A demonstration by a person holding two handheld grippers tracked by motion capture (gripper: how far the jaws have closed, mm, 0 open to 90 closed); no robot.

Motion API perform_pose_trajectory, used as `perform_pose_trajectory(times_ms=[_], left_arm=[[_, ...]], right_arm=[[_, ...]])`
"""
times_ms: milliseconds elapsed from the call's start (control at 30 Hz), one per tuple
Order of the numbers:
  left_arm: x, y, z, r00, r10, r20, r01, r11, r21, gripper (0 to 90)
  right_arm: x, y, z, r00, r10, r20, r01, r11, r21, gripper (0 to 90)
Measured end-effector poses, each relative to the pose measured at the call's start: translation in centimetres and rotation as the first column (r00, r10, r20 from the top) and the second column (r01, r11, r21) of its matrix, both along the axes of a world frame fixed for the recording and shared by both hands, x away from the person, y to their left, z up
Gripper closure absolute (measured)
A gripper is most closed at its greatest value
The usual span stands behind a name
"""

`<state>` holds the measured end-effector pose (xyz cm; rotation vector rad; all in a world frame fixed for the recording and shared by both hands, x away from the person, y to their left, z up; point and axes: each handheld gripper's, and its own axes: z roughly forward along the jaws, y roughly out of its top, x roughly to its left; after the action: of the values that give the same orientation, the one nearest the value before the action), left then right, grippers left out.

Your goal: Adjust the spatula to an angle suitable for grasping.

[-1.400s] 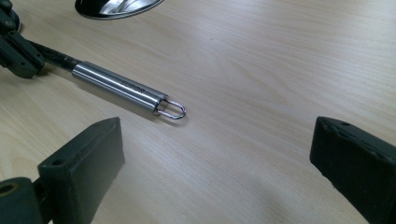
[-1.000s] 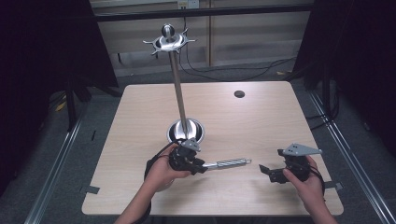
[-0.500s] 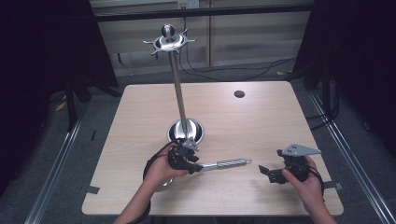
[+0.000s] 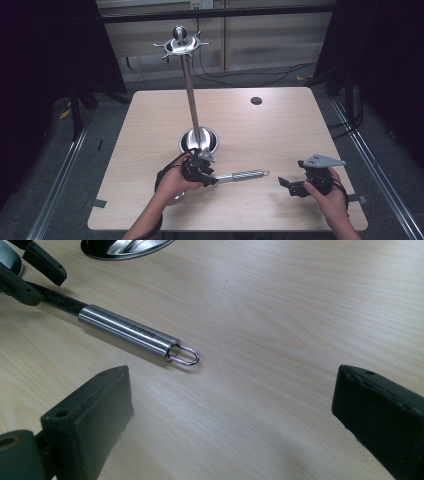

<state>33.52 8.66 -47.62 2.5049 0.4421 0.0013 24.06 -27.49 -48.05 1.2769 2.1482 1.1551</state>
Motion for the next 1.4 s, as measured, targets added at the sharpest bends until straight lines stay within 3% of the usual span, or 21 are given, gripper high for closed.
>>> perform_pose_trajectory(times_ms=[133,167,300,400,500,700,833,933,1067,1167,1267,1400], left_arm=[[-0.1,0.0,0.0,1.0000,-0.002,0.000,0.002,1.0000,0.007,57.5],[0.0,0.0,0.0,0.9997,-0.022,0.006,0.022,0.9993,0.032,58.0],[0.0,-0.2,-0.1,0.9998,-0.020,0.002,0.020,0.9994,0.028,58.1],[0.0,-0.3,0.0,0.9993,-0.038,0.005,0.037,0.9972,0.065,58.8],[-0.1,-0.1,0.0,0.9993,-0.038,0.000,0.038,0.9973,0.064,59.3],[-0.1,0.4,-0.1,0.9990,-0.045,-0.001,0.045,0.9935,0.104,60.2],[-0.2,0.3,-0.1,0.9991,-0.042,-0.009,0.043,0.9942,0.099,60.2],[-0.1,-0.1,0.2,0.9974,-0.072,-0.004,0.072,0.9862,0.149,64.7],[-0.4,-0.4,0.3,0.9953,-0.097,0.000,0.095,0.9817,0.165,70.1],[-0.5,-0.4,0.3,0.9897,-0.142,0.012,0.138,0.9750,0.174,72.8],[-0.8,-0.6,0.5,0.9912,-0.132,0.006,0.128,0.9723,0.195,75.2],[-1.0,-0.7,0.4,0.9912,-0.132,0.018,0.126,0.9740,0.188,75.2]], right_arm=[[0.0,0.0,-0.1,1.0000,-0.002,-0.004,0.002,1.000,0.000,2.8],[0.0,0.1,-0.1,1.0000,-0.002,-0.006,0.002,1.000,0.001,2.8],[0.0,0.1,-0.1,1.0000,0.000,-0.004,0.000,1.000,0.001,2.8],[0.0,0.1,-0.1,1.0000,0.000,-0.007,0.000,1.000,0.002,2.8],[-0.1,0.0,-0.1,1.0000,-0.002,-0.006,0.002,1.000,0.002,2.8],[0.0,0.1,-0.1,1.0000,0.002,-0.005,-0.002,1.000,0.002,2.8],[-0.1,0.1,0.0,1.0000,-0.001,-0.005,0.001,1.000,0.005,2.8],[-0.1,0.0,-0.1,1.0000,-0.002,-0.007,0.002,1.000,0.004,2.8],[-0.1,0.1,-0.1,1.0000,-0.001,-0.008,0.001,1.000,0.000,2.8],[0.0,0.2,-0.2,0.9999,0.006,-0.009,-0.006,1.000,-0.004,2.8],[0.0,0.2,-0.3,0.9999,0.006,-0.016,-0.006,1.000,-0.006,2.7],[-0.1,0.0,-0.3,0.9998,-0.002,-0.019,0.002,1.000,-0.004,2.7]])
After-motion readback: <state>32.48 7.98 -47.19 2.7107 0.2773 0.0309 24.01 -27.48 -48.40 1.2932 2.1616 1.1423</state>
